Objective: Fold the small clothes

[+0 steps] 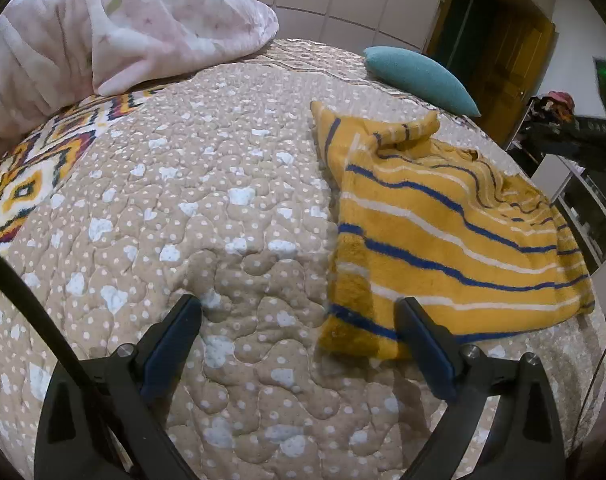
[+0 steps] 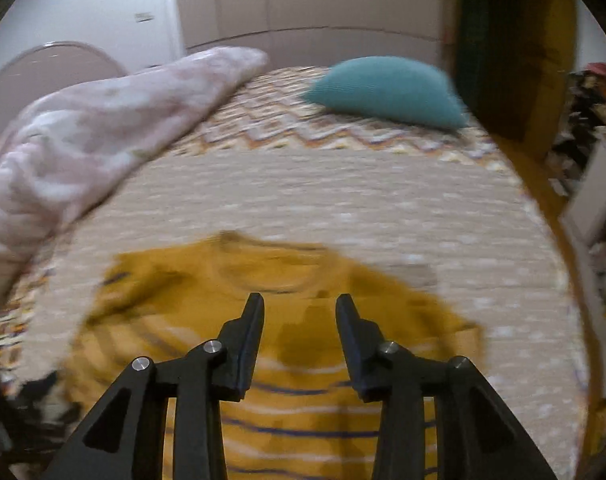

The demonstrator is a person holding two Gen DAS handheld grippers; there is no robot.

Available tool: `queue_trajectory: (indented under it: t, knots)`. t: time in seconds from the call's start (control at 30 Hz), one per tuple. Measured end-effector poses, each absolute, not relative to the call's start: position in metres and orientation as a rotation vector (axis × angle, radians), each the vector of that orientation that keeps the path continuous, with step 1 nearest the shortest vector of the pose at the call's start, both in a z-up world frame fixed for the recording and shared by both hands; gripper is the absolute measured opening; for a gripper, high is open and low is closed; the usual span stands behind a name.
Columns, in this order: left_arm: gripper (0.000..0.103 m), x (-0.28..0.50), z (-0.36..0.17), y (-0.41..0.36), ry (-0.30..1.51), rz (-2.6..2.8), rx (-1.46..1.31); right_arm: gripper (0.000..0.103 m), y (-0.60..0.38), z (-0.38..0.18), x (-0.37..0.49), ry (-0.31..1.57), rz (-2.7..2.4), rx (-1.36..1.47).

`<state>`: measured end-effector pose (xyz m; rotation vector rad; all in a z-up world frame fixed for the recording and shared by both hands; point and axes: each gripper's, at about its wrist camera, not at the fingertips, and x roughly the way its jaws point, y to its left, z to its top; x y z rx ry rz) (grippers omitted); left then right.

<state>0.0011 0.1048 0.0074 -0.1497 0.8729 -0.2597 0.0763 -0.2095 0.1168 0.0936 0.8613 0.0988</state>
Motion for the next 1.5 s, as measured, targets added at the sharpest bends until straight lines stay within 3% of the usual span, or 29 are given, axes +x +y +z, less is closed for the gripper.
queue_trajectory:
  t: [0.43, 0.63, 0.77, 0.93, 1.5]
  knots:
    - [0.097, 0.000, 0.007, 0.114, 0.846, -0.293, -0.209, 0.034, -0.022, 0.028, 0.176, 1.057, 0.185, -0.162]
    - [0.097, 0.000, 0.007, 0.115, 0.844, -0.295, -0.212, 0.046, -0.009, 0.023, 0.193, 1.069, 0.145, -0.199]
    - [0.097, 0.000, 0.007, 0.115, 0.846, -0.294, -0.209, 0.048, -0.028, 0.056, 0.174, 1.003, 0.165, -0.109]
    - [0.097, 0.000, 0.007, 0.114, 0.849, -0.288, -0.199, 0.059, -0.067, 0.083, 0.125, 0.956, 0.199, -0.049]
    - [0.098, -0.004, 0.008, 0.095, 0.875, -0.208, -0.078, 0.066, -0.265, 0.056, -0.082, 0.889, -0.003, 0.213]
